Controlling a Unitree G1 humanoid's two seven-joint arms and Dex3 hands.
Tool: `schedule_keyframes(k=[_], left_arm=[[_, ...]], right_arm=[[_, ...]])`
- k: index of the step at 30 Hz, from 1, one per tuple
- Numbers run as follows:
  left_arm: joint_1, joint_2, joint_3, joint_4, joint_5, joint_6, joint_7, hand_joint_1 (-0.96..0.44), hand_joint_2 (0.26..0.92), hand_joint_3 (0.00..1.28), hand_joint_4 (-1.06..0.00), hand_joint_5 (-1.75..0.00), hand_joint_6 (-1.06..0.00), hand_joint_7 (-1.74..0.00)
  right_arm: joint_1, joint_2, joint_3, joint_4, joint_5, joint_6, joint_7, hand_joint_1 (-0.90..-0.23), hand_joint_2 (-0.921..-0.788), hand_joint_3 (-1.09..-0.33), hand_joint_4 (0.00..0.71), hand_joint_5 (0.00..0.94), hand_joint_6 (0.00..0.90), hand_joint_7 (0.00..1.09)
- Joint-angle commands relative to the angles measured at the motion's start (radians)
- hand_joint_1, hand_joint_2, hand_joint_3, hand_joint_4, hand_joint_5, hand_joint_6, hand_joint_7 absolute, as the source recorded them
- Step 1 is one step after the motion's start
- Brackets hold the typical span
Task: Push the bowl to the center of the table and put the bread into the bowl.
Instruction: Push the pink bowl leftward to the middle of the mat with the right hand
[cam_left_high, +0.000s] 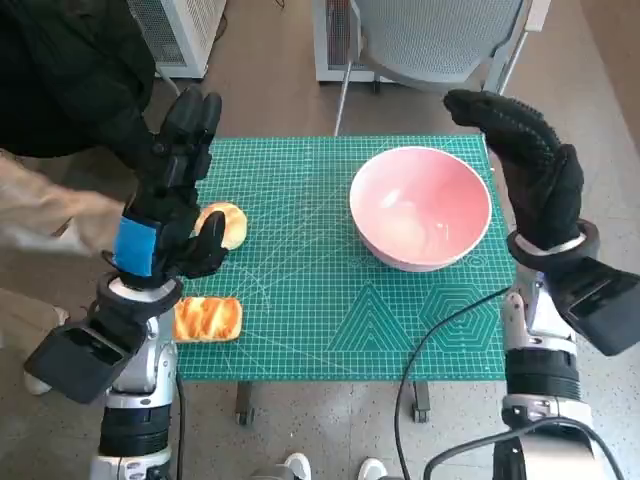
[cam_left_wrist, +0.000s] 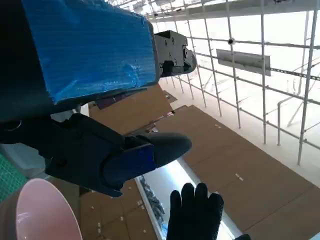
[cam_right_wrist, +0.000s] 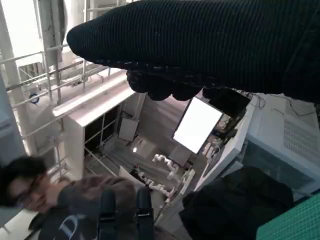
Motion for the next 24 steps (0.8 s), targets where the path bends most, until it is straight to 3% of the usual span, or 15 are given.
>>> schedule_keyframes(k=[1, 9, 17, 24], left_arm=[[0.017, -0.001, 0.007, -0.019, -0.006, 0.011, 0.004, -0.74, 0.921, 0.68, 0.0, -0.16, 0.0, -0.28], [0.025, 0.002, 0.011, -0.033, -0.009, 0.025, 0.004, -0.74, 0.921, 0.69, 0.0, -0.16, 0.0, -0.29], [0.029, 0.004, 0.013, -0.044, -0.006, 0.036, 0.005, -0.75, 0.921, 0.69, 0.0, -0.16, 0.0, -0.28], [0.028, 0.006, 0.015, -0.042, -0.007, 0.035, 0.002, -0.75, 0.921, 0.69, 0.0, -0.15, 0.0, -0.28]], right_arm=[[0.019, -0.015, -0.012, 0.031, -0.006, 0.016, -0.011, -0.685, -0.921, -0.689, 0.102, 0.005, 0.174, 0.01], [-0.021, -0.037, -0.044, 0.135, 0.004, 0.006, -0.004, -0.694, -0.921, -0.681, 0.103, 0.003, 0.164, 0.0], [-0.117, -0.073, -0.077, 0.35, -0.029, 0.017, -0.05, -0.694, -0.921, -0.678, 0.102, 0.002, 0.157, 0.0], [-0.184, -0.081, -0.081, 0.491, -0.068, 0.077, -0.126, -0.689, -0.921, -0.684, 0.103, 0.002, 0.151, 0.0]])
